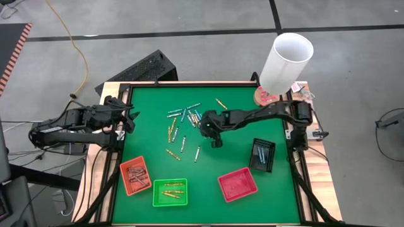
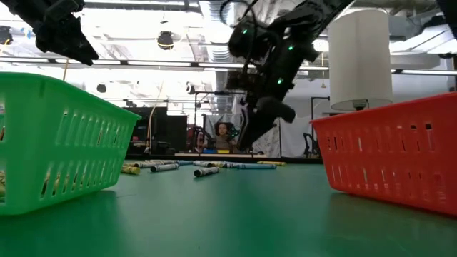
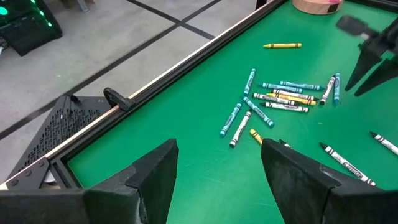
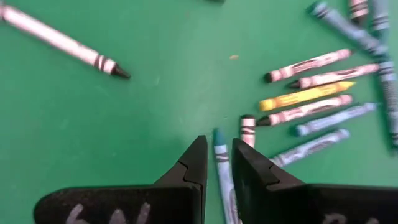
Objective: Sort crayons
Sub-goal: Put the blue crayon into the black bin
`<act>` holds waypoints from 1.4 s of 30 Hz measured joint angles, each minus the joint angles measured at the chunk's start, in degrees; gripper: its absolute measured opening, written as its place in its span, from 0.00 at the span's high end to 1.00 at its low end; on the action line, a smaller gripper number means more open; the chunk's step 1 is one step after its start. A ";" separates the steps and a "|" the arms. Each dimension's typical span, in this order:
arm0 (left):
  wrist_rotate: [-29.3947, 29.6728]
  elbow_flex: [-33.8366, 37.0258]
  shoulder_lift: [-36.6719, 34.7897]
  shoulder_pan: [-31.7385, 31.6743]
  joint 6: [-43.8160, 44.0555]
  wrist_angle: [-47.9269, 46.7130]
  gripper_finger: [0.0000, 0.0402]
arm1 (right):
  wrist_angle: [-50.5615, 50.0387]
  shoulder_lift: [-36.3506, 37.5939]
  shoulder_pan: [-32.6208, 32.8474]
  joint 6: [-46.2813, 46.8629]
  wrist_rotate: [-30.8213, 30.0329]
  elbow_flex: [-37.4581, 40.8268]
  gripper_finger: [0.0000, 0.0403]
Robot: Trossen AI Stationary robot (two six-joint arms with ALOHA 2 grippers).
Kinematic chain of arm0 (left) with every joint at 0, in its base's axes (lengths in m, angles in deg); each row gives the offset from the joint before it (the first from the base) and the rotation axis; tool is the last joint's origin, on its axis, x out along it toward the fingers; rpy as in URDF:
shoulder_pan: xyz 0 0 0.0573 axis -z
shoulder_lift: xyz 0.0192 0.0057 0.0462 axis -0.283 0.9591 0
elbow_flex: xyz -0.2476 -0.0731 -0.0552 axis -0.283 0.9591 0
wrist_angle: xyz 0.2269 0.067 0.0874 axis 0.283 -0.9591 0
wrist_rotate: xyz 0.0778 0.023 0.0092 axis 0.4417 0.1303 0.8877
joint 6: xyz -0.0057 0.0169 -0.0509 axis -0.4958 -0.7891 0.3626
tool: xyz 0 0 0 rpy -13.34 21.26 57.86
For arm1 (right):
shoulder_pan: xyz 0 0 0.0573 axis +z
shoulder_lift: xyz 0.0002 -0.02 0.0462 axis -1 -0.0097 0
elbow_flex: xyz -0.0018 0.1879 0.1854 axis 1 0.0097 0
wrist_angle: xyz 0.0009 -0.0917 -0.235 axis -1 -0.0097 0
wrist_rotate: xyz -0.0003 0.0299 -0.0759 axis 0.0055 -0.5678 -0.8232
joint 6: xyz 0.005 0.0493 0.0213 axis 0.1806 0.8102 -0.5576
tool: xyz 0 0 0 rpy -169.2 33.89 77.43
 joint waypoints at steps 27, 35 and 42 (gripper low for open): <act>0.00 0.00 0.00 0.02 -0.42 -0.02 0.44 | -9.49 -4.66 -2.54 -1.63 -0.44 -5.40 0.83; 0.00 0.00 0.00 0.00 -0.46 -0.02 0.44 | -9.69 -4.64 -3.78 -1.54 0.25 -5.40 0.83; 0.00 0.00 0.00 0.01 -0.47 -0.02 0.44 | -10.38 -5.74 -3.62 -1.28 1.66 -5.43 0.83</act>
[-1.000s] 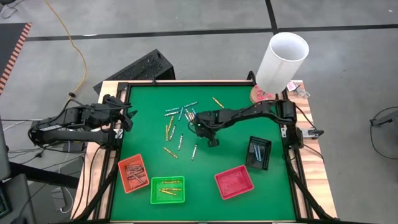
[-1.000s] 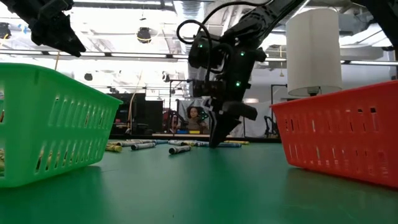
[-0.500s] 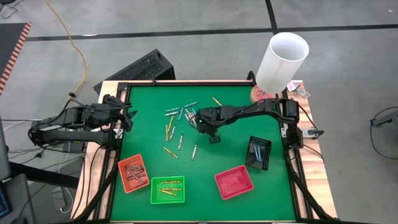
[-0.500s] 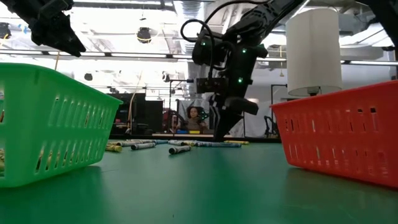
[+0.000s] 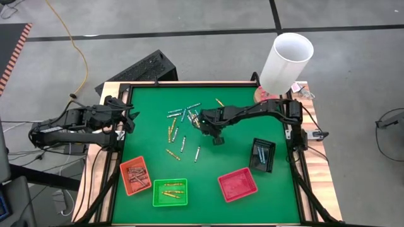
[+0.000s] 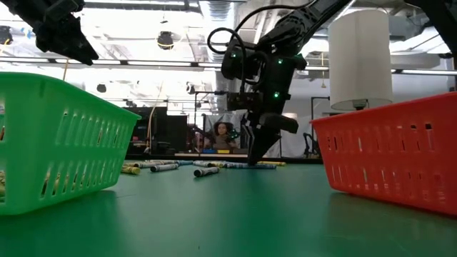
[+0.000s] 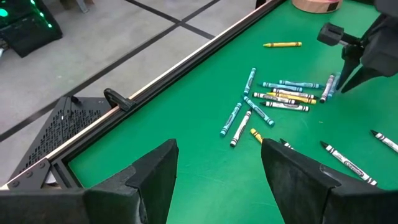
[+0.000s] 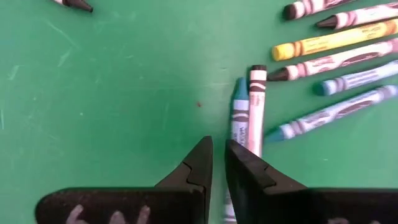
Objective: Sort crayons
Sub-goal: Put the blue crayon into the black bin
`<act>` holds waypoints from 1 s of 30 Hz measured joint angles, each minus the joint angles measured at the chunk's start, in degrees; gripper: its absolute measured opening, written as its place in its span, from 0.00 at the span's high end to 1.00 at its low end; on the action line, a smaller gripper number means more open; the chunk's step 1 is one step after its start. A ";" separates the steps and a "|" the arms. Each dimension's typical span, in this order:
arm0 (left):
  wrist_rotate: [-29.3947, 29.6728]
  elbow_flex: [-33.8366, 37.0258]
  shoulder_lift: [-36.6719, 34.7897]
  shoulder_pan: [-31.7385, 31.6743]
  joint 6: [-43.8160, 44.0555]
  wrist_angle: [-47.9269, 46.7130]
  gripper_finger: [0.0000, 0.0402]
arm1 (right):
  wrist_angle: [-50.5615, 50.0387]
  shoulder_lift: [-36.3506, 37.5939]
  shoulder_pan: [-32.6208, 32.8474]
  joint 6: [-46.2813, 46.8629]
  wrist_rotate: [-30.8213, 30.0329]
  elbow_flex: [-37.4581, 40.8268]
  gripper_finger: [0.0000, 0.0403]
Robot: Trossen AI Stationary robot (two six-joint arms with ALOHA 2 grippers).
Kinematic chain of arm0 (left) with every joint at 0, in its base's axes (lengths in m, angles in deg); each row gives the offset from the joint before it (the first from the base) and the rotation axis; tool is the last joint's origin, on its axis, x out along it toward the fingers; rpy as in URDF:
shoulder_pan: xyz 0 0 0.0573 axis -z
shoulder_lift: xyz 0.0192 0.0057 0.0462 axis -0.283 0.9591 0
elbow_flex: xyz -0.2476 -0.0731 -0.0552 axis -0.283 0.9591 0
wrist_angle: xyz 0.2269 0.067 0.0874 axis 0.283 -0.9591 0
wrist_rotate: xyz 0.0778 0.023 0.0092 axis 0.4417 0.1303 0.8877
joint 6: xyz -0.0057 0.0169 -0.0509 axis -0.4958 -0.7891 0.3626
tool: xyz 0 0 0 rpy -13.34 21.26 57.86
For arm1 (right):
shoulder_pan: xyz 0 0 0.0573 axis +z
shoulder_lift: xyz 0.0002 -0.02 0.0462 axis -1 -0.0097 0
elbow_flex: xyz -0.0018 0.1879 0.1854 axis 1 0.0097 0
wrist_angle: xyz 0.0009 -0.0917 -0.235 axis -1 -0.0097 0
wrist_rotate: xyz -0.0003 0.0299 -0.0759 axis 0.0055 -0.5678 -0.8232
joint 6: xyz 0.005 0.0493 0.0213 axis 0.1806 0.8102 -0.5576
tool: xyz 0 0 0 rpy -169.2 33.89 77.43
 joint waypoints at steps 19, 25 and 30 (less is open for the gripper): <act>0.02 0.00 0.00 -0.01 -0.23 0.02 0.44 | -2.81 0.05 1.38 2.16 -0.44 -0.66 0.66; 0.02 0.00 0.00 0.00 -0.51 0.02 0.44 | -2.84 0.07 -0.08 1.31 -1.03 -0.88 0.56; 0.04 0.00 0.00 0.01 -0.78 0.07 0.44 | -2.97 0.07 -1.23 0.65 -0.80 -1.51 0.56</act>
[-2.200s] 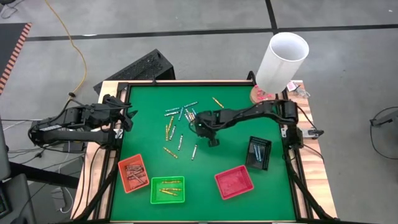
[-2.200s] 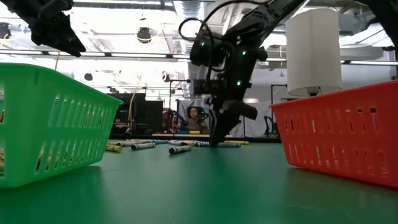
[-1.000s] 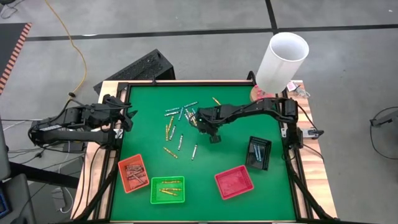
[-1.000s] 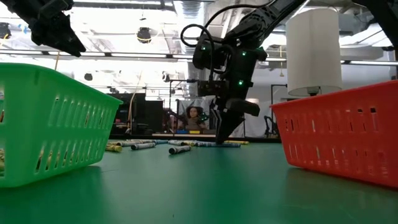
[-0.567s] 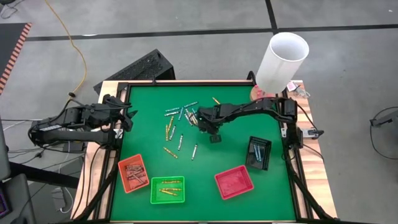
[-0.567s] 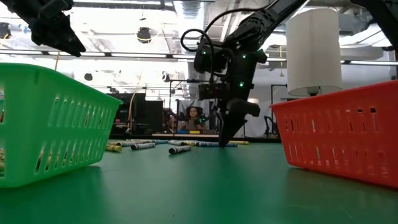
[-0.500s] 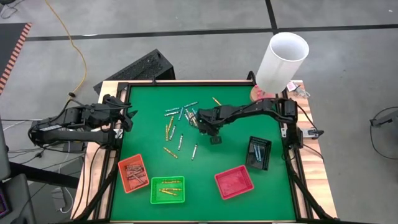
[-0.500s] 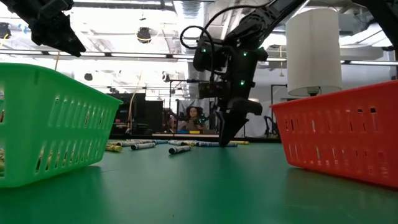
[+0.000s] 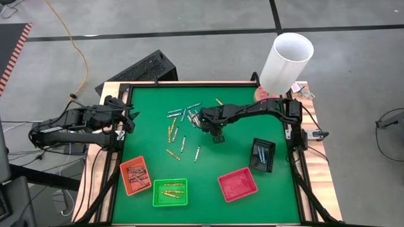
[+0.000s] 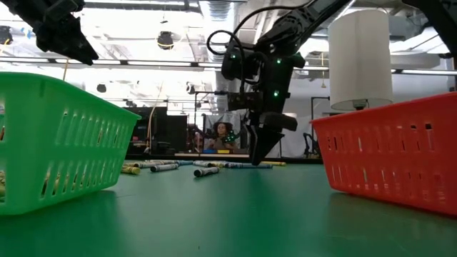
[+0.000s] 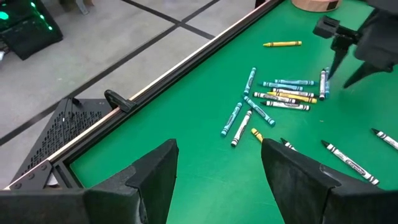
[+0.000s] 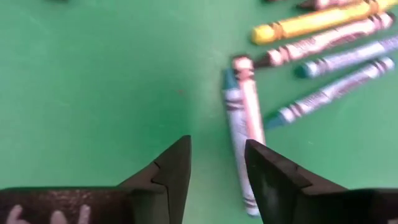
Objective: Sort crayons
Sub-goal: Put the blue crayon into the black bin
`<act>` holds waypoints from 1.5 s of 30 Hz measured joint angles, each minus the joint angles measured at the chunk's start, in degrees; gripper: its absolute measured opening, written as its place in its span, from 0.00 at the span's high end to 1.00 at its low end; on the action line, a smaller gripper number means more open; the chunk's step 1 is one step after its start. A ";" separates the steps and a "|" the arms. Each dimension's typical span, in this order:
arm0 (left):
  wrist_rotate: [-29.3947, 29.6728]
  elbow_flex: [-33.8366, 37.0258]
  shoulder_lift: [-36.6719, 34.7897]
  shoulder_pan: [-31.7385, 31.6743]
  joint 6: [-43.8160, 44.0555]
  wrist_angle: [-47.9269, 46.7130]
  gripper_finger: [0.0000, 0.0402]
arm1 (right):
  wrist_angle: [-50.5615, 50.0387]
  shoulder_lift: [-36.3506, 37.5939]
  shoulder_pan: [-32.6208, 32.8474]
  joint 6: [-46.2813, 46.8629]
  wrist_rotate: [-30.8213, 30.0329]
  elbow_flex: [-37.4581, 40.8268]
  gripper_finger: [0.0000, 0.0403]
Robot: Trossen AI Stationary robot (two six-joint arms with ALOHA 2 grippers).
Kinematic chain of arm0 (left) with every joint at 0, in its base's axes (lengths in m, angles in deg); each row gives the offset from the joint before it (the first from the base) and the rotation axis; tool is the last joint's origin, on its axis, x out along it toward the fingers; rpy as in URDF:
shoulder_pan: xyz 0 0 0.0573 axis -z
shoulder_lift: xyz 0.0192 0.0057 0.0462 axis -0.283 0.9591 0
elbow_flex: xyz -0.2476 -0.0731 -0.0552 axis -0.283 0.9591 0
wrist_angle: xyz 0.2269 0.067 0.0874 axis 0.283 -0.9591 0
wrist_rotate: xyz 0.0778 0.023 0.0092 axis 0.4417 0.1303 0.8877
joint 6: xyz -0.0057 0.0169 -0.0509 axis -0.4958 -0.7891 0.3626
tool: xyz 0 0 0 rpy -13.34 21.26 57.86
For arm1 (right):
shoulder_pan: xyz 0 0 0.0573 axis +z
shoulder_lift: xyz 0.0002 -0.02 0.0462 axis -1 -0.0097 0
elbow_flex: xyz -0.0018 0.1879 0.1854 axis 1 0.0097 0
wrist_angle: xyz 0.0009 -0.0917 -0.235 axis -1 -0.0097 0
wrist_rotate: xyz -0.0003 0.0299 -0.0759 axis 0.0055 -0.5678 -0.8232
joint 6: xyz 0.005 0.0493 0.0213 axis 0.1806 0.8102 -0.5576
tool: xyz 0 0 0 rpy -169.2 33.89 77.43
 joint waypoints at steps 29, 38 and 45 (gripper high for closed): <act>0.17 0.00 0.00 -0.01 -0.04 0.04 0.44 | 1.00 -0.44 -1.38 -0.59 1.92 0.00 0.57; 0.17 0.00 0.00 0.00 -0.04 0.04 0.44 | 1.29 -0.44 -1.38 -0.51 2.57 0.00 0.57; 0.16 0.00 0.00 0.00 -0.04 0.04 0.44 | 1.41 -0.46 -1.38 -0.13 3.36 0.00 0.57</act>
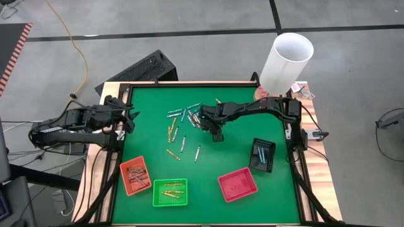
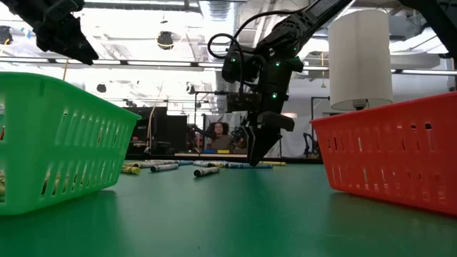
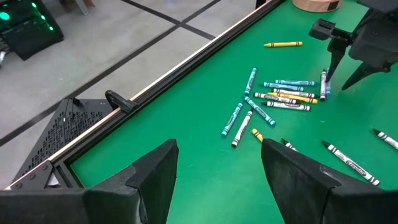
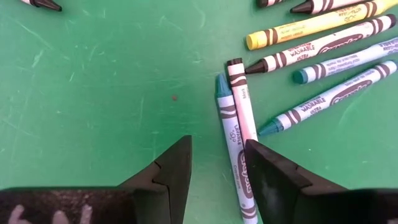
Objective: Sort crayons
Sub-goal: Put the blue crayon into the black bin
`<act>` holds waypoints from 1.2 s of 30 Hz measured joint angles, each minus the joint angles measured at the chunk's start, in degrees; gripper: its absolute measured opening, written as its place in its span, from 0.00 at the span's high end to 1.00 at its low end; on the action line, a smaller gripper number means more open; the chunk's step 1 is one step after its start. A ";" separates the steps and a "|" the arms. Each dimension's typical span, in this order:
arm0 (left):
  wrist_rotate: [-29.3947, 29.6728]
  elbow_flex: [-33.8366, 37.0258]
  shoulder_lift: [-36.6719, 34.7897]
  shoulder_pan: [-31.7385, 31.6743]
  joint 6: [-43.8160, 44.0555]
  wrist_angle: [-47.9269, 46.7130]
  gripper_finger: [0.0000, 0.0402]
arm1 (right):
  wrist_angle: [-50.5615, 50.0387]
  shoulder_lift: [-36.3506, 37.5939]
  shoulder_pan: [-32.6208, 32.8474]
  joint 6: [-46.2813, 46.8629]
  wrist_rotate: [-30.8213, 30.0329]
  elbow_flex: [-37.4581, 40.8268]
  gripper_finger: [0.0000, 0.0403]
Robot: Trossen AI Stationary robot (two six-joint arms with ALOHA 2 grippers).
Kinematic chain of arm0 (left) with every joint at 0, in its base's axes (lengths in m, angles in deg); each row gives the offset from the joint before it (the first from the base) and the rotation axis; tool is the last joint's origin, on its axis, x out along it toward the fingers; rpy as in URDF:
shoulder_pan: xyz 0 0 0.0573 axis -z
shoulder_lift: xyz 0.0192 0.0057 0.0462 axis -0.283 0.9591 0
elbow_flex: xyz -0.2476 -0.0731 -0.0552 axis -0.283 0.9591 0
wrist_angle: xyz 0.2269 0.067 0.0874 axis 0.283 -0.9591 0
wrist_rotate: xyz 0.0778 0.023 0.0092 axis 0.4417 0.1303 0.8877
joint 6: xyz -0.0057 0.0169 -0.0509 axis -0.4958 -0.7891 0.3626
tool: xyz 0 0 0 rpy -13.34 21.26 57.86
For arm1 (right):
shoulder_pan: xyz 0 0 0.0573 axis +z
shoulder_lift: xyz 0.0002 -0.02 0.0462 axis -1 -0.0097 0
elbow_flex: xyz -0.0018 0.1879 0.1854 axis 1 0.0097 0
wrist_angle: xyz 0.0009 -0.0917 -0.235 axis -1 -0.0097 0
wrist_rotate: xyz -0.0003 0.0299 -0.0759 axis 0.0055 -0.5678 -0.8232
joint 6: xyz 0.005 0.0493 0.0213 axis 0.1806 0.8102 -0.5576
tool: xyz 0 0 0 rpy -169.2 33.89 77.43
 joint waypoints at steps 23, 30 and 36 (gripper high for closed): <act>0.01 0.00 0.02 0.00 0.00 0.00 0.44 | 1.68 -0.02 -0.15 1.07 1.27 0.04 0.57; -0.01 0.00 0.02 0.00 0.00 0.00 0.44 | 3.43 -0.02 -0.11 1.14 1.44 1.88 0.57; -0.01 0.00 0.01 -0.01 0.00 0.00 0.44 | 3.64 0.02 -0.11 1.34 1.49 2.67 0.57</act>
